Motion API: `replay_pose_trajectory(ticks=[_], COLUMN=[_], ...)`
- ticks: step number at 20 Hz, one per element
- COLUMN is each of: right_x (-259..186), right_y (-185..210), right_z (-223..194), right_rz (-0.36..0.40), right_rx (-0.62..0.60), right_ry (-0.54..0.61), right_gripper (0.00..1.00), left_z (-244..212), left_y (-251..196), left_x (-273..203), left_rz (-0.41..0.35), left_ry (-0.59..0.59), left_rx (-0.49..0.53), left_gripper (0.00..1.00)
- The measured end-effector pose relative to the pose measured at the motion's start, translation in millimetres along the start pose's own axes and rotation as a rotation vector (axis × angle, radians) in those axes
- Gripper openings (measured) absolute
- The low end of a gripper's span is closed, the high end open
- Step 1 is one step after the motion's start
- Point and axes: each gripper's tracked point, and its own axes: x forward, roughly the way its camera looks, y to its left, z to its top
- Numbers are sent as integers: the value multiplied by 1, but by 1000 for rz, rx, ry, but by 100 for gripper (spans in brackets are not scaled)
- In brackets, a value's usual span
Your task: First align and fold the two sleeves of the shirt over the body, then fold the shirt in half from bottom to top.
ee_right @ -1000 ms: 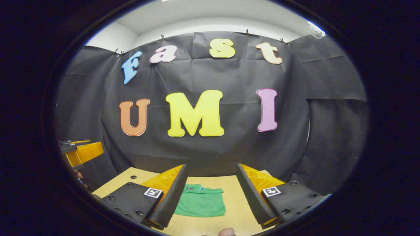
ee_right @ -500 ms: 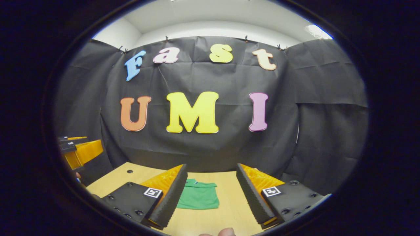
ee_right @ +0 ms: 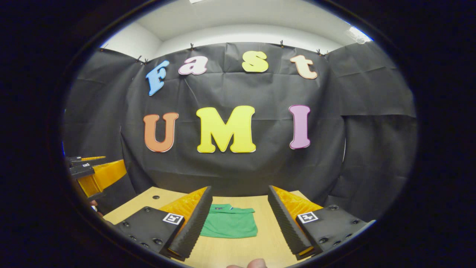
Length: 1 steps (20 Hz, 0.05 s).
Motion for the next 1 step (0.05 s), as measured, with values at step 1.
replay_pose_trajectory(ticks=[1], right_x=[0], right_y=[1], right_z=[4], right_rz=[0], right_rx=[6], right_ry=[-11], right_gripper=[91], left_z=[3], left_y=[1], left_x=[0], left_rz=[5], left_ry=[-5], left_rx=[13], left_gripper=[98])
